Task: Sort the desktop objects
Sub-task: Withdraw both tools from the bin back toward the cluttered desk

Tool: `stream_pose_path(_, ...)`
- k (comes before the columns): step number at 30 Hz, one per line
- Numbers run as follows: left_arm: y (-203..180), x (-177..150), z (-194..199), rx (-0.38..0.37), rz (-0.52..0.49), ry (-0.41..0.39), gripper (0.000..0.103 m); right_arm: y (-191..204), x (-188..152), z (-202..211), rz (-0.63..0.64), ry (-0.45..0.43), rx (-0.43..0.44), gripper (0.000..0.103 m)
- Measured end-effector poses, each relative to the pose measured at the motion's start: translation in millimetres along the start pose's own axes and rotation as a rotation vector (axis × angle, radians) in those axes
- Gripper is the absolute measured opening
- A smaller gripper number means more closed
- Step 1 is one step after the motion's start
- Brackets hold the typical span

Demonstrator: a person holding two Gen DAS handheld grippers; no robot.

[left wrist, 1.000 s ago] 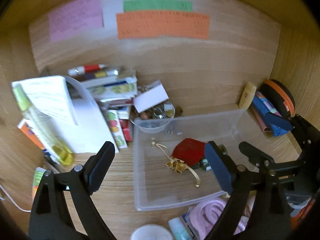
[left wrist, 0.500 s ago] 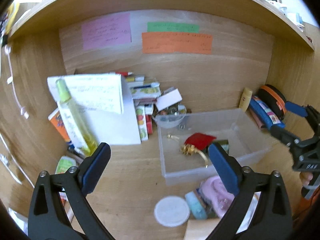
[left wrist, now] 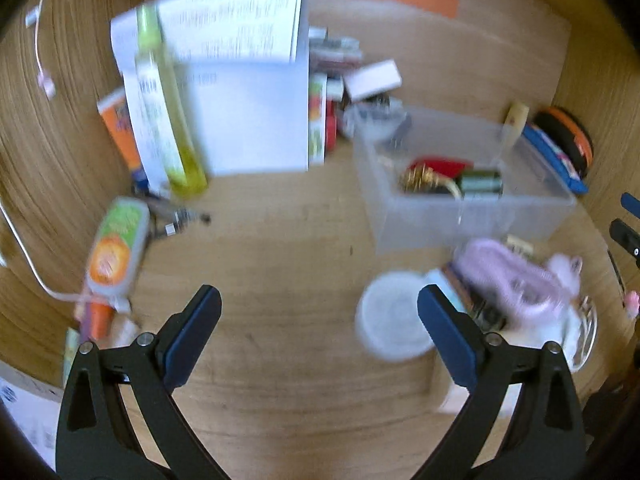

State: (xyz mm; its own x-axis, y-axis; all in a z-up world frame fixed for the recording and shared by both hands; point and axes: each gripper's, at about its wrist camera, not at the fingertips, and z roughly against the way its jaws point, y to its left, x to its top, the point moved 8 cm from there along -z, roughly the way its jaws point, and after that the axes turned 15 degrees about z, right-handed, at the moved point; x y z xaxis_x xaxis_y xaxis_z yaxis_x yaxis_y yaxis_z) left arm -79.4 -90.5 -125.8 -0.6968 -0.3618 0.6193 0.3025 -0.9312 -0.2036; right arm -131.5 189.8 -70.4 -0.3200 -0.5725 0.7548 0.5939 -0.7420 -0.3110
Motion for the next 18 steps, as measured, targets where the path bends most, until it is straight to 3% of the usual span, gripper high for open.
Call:
stream_pose_path(7,5,-25,-3,-0.035,-0.029,0.051,0.1,0,-53,-12,-0.051,0.139,0.012,0.103)
stream_pose_path(18,-3,-46,-26,-0.018,-0.117,0.125,0.1,8,-80,-22,-0.069,0.199,0.091,0.103)
